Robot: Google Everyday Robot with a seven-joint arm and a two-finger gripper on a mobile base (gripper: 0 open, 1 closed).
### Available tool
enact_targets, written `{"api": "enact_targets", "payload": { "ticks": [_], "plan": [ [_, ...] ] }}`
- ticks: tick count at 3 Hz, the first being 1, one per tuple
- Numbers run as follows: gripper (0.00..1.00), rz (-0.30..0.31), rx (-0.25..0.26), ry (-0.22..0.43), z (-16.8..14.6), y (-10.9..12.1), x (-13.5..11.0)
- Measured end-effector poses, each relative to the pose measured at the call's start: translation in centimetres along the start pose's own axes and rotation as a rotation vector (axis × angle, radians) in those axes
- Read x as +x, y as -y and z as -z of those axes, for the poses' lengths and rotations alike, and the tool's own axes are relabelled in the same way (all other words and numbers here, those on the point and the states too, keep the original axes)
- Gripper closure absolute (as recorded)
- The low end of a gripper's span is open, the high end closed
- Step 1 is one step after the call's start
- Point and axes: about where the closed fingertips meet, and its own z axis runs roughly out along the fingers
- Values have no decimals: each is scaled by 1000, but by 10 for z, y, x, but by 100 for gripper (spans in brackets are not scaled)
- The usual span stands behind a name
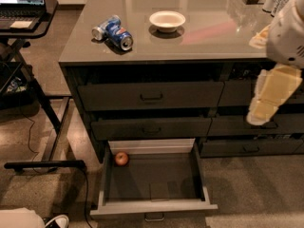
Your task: Pick apple from bottom drawer and place on counter
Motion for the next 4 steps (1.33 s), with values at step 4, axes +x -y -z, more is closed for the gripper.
{"api": "enact_targets", "payload": {
  "ticks": [4],
  "plan": [
    [0,-303,-138,202,-267,-47,-69]
  ]
}}
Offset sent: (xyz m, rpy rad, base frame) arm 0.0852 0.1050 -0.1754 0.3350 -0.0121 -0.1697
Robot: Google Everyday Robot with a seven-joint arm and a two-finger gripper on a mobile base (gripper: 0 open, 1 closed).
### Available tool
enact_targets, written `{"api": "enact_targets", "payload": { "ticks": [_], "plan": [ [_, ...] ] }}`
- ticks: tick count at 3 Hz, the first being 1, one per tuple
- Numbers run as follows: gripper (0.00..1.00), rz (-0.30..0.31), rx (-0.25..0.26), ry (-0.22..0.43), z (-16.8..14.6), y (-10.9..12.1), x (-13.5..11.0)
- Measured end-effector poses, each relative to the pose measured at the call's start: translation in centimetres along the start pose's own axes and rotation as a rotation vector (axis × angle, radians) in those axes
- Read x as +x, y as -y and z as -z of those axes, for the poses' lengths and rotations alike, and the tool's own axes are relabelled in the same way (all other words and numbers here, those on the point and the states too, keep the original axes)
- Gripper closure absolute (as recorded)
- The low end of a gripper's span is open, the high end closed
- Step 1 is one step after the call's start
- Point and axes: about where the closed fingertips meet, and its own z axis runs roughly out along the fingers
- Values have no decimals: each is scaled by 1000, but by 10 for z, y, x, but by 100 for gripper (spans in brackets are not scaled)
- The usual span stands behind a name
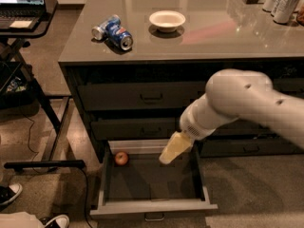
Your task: Pick apple from bottom drawer and place on counter
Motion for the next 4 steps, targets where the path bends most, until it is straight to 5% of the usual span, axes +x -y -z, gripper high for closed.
{"api": "enact_targets", "payload": {
  "ticks": [1,2,4],
  "plan": [
    [0,-64,-8,51,-58,-5,17],
    [0,-70,43,117,-61,9,2],
    [0,-105,38,115,-85,9,14]
  ]
}}
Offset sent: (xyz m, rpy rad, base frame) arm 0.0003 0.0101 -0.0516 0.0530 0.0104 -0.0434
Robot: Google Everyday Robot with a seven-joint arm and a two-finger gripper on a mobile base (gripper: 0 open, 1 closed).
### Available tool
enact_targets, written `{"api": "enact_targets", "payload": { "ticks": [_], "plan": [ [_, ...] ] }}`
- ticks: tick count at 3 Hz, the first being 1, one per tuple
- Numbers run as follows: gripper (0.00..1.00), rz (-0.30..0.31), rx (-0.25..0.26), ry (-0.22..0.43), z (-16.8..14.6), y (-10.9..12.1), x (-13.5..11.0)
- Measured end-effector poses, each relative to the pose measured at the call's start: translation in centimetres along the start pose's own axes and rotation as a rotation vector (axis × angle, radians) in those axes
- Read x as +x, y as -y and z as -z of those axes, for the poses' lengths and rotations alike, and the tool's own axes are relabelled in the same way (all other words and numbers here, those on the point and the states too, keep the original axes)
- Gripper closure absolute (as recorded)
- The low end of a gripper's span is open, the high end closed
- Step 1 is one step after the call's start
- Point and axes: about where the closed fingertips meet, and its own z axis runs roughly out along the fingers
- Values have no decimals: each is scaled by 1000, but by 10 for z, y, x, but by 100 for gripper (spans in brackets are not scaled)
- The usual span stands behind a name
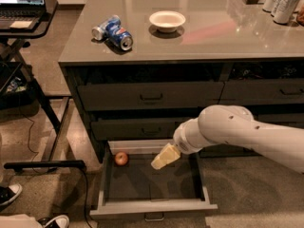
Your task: Pick apple from bottom drawer and place on counter
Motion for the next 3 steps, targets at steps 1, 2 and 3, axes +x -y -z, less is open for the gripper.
{"api": "enact_targets", "payload": {
  "ticks": [1,2,3],
  "plan": [
    [0,-57,-27,30,-49,-1,38],
    [0,-100,-35,126,-103,4,71],
    [0,-76,-12,271,-132,23,71]
  ]
}}
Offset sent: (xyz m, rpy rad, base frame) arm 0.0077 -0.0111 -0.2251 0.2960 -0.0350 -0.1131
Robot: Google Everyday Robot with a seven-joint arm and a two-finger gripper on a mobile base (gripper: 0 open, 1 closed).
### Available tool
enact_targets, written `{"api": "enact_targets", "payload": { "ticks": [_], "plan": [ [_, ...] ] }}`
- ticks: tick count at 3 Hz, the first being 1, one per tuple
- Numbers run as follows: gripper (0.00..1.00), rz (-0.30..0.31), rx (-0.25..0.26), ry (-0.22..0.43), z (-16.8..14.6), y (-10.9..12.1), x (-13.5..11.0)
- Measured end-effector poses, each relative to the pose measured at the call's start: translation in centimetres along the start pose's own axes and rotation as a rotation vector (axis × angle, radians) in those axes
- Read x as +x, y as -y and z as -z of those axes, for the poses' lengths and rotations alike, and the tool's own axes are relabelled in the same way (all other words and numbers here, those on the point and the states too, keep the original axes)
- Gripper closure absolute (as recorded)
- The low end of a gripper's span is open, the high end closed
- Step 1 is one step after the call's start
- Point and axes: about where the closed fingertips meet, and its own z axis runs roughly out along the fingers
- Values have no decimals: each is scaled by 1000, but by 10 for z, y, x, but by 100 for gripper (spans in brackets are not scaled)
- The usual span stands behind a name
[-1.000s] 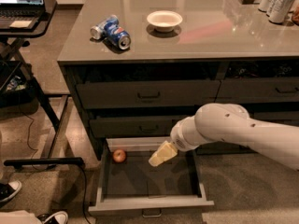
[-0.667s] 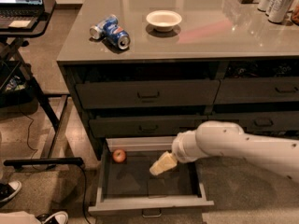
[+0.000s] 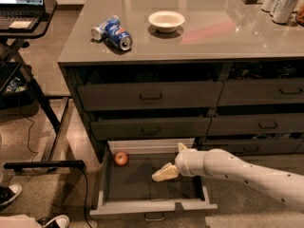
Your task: Pick apple from bottom drawer and place on counter
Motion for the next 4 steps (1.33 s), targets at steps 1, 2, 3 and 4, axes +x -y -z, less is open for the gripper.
{"api": "enact_targets", "payload": {
  "ticks": [1,2,3,4],
  "plan": [
    [0,49,-55,116,-46,-1,-4],
    [0,11,-191,108,-120,-40,30],
    [0,12,-190,108,-120,-40,30],
    [0,5,-204,120,-128,-42,31]
  ]
}}
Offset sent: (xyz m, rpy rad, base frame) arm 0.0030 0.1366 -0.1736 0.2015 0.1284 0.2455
